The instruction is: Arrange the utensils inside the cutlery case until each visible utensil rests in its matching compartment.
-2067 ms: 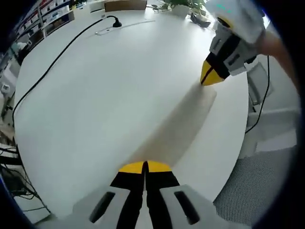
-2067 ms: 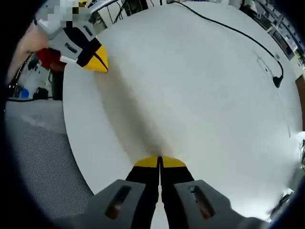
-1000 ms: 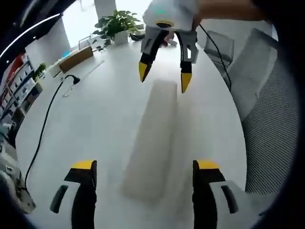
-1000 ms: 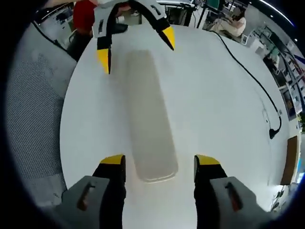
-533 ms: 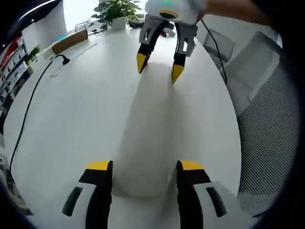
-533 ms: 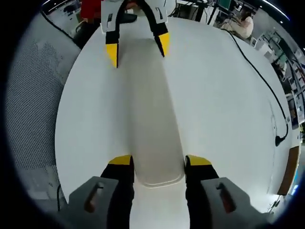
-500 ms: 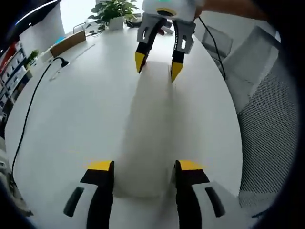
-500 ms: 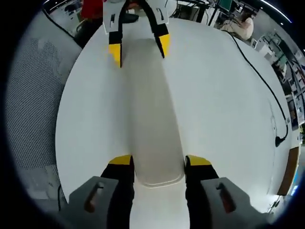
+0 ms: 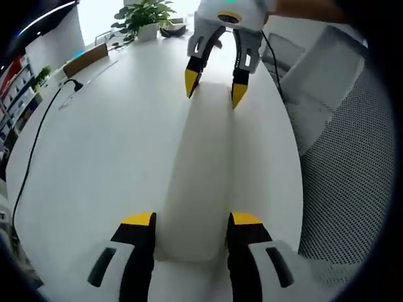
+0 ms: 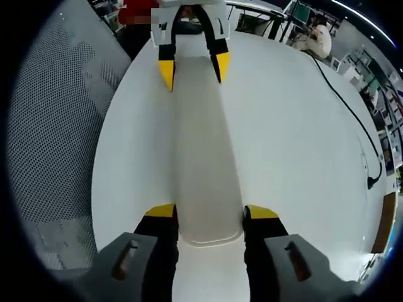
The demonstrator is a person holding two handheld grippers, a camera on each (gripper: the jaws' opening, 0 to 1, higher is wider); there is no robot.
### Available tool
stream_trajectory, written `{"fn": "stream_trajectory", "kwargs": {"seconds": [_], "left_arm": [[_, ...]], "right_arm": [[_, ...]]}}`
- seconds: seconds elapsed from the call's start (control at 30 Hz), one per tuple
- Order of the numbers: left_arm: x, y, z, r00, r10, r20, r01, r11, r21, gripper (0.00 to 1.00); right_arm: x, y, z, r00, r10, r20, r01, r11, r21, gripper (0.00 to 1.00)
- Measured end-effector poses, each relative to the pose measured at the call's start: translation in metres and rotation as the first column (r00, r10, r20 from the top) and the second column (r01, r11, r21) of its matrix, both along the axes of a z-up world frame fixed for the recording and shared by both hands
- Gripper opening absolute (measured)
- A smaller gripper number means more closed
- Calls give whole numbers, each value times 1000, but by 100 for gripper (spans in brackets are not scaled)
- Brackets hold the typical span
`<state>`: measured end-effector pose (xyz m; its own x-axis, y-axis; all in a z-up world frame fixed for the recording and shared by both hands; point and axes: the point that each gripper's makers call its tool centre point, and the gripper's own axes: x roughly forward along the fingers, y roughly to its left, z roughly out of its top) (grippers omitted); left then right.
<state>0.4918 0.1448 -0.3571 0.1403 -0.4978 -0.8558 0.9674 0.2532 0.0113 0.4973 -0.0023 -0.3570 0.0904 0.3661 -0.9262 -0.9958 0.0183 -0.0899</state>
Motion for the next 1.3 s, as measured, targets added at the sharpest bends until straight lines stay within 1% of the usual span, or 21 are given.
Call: {"fn": "stream_trajectory", "kwargs": {"seconds": [0.13,0.2,0.37,0.63,0.67,0.73,0.77,0.8,0.83,0.87,0.9,0.93,0.97,1.03,1.1,1.13,1.17,1.2,1.23,1.27,1.3], "left_arm": [[-14,-5,0,1000,10,3,-10,1000,-3,46],[-18,-6,0,1000,6,2,-6,1000,-1,46],[-36,-10,-1,999,-34,-6,34,999,23,46],[-46,-10,-1,999,-54,-3,54,998,34,47],[-45,-11,-1,998,-63,5,63,998,29,49],[-33,-15,6,986,-115,119,115,993,12,74],[-26,-18,15,981,-104,164,109,994,-23,86],[-21,-19,30,985,-39,170,54,995,-83,97],[-21,-19,38,989,-1,147,18,994,-112,98],[-24,-14,50,995,50,90,-37,990,-135,94],[-23,-9,58,994,72,88,-59,988,-139,89],[-20,-2,70,989,99,110,-82,985,-150,87],[-17,2,78,984,117,133,-94,982,-166,87],[-17,9,102,970,187,154,-146,958,-248,90],[-18,19,124,950,280,138,-223,918,-329,93],[-14,28,141,924,350,153,-270,882,-387,95],[-13,32,146,915,371,158,-282,869,-406,96],[-11,42,162,887,432,162,-315,824,-470,98],[-11,49,170,865,477,152,-347,790,-505,99],[-11,63,180,828,544,135,-398,740,-543,100],[-12,72,185,806,580,122,-425,709,-562,100]], "right_arm": [[-14,-4,0,1000,4,-3,-4,1000,-16,39],[-23,-7,-1,1000,4,-12,-4,999,-49,39],[-45,-11,-3,1000,3,-26,-6,994,-109,38],[-52,-13,-3,1000,-1,-30,-3,992,-124,39],[-52,-13,-3,999,-7,-45,1,991,-131,39],[-58,-15,-4,996,14,-93,-29,988,-152,42],[-59,-13,0,993,-46,-105,33,992,-125,48],[-57,-9,6,994,-54,-94,45,994,-95,57],[-52,0,22,996,-58,-71,57,998,-23,61],[-49,5,32,996,-65,-62,66,998,24,61],[-46,13,53,994,-88,-57,93,991,92,62],[-42,17,67,991,-121,-50,127,980,151,64],[-34,24,88,988,-155,-25,156,957,243,66],[-24,22,113,976,-219,10,204,924,324,73],[-16,17,142,951,-308,19,270,862,428,83],[-11,10,157,930,-368,23,310,816,488,87],[-9,4,165,914,-404,22,336,789,514,90],[-7,-8,174,879,-477,-9,402,732,550,95],[-8,-15,178,856,-516,-37,444,696,564,99],[-8,-24,187,832,-552,-53,467,645,605,99],[-8,-29,194,813,-579,-60,478,606,636,99]]}}
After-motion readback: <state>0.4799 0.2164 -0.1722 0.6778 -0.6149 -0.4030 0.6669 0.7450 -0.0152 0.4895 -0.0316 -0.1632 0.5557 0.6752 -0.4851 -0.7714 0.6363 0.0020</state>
